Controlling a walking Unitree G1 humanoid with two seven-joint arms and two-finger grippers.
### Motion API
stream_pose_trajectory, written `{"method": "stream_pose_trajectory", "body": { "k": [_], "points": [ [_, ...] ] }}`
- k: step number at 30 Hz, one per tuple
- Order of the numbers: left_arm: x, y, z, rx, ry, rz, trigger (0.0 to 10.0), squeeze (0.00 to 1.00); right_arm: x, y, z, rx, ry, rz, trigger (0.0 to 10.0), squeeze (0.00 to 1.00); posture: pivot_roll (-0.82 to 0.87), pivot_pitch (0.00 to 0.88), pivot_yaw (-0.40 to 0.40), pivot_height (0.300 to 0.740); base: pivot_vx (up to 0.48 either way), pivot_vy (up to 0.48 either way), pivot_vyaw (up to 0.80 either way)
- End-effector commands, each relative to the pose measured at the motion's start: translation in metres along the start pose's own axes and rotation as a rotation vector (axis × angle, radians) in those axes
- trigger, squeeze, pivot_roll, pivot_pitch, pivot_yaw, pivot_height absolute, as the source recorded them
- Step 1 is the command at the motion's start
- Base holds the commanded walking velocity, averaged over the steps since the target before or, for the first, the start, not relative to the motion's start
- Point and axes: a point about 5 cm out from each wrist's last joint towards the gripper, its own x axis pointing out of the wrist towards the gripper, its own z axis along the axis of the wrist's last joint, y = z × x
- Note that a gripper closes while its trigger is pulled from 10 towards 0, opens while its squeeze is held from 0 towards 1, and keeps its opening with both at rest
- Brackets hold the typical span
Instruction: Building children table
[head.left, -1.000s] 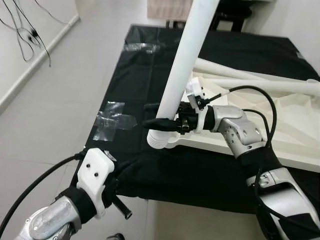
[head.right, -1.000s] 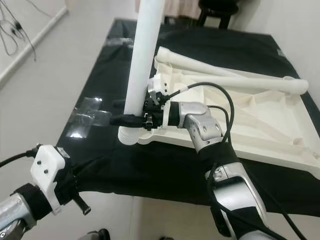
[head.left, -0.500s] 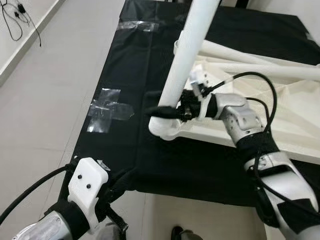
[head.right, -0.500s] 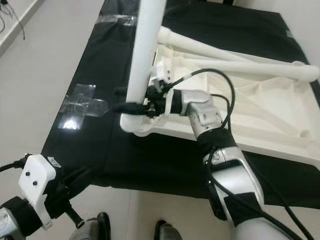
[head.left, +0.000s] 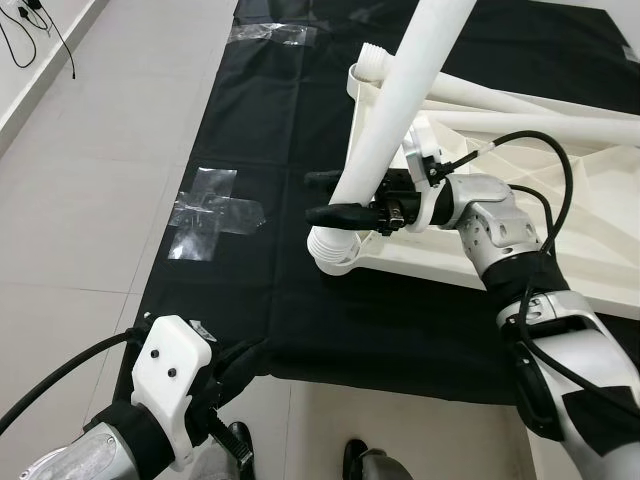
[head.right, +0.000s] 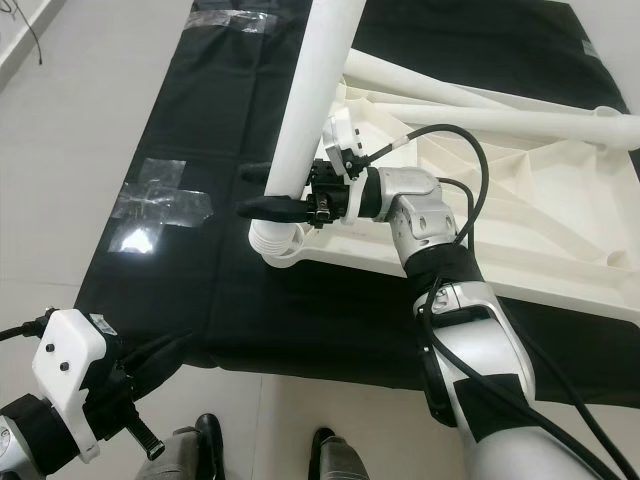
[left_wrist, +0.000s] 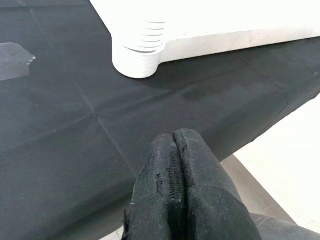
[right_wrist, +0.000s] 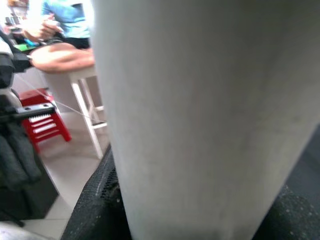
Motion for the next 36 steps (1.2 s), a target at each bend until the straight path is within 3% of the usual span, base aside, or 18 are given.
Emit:
{"method": "stream_pose_trajectory", "body": {
  "k": [1, 6, 9, 18, 25, 36],
  "points": [
    [-0.003, -0.003, 0.001, 0.005, 0.011, -0.014, 10.0, 0.00, -0.005, 0.004, -0.019, 0.057, 0.076, 0.006, 10.0, 0.00, 0.10, 0.400, -0.084, 0.740, 0.000, 0.000, 0.00],
    [-0.003, -0.003, 0.001, 0.004, 0.012, -0.014, 10.0, 0.00, -0.005, 0.003, -0.019, 0.054, 0.081, 0.009, 10.0, 0.00, 0.10, 0.400, -0.084, 0.740, 0.000, 0.000, 0.00],
    [-0.003, -0.002, 0.002, 0.011, 0.012, -0.011, 10.0, 0.00, -0.001, 0.009, -0.027, 0.024, 0.162, 0.075, 10.0, 0.00, 0.11, 0.399, -0.080, 0.740, 0.000, 0.000, 0.00],
    [-0.003, -0.001, 0.003, 0.014, 0.013, -0.008, 10.0, 0.00, 0.005, 0.014, -0.030, -0.013, 0.205, 0.143, 10.0, 0.00, 0.11, 0.398, -0.084, 0.740, 0.000, 0.000, 0.00],
    [-0.004, 0.000, 0.004, 0.015, 0.015, -0.005, 10.0, 0.00, 0.017, 0.033, -0.040, -0.082, 0.279, 0.293, 10.0, 0.00, 0.11, 0.395, -0.078, 0.740, 0.000, 0.000, 0.00],
    [-0.002, -0.001, 0.004, 0.013, 0.016, -0.006, 10.0, 0.00, 0.017, 0.034, -0.040, -0.122, 0.330, 0.315, 10.0, 0.00, 0.10, 0.379, -0.085, 0.740, 0.000, 0.000, 0.00]
  ]
}}
